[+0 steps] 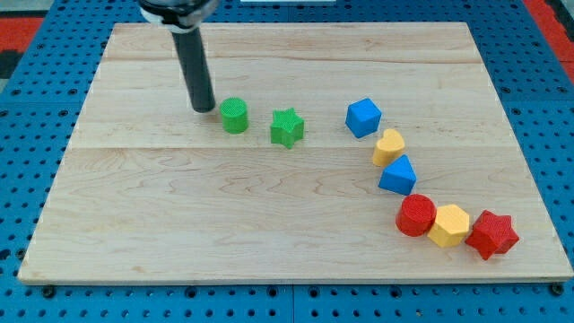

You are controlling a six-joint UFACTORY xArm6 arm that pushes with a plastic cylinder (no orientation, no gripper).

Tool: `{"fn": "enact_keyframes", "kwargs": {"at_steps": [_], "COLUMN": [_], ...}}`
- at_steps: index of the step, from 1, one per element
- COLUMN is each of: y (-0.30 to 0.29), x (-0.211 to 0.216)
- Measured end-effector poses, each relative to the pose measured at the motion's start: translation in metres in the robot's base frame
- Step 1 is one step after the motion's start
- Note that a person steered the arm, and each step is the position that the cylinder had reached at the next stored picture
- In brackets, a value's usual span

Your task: Move the green blocks to the bottom of the board

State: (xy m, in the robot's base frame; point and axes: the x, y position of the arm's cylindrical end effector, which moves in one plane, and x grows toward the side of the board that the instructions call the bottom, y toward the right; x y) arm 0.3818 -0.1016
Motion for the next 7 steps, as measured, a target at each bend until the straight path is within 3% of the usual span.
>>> {"fn": "enact_keyframes", "kwargs": {"at_steps": [4,7], "y": [0.143,0.129], "x": [0.076,0.083]}}
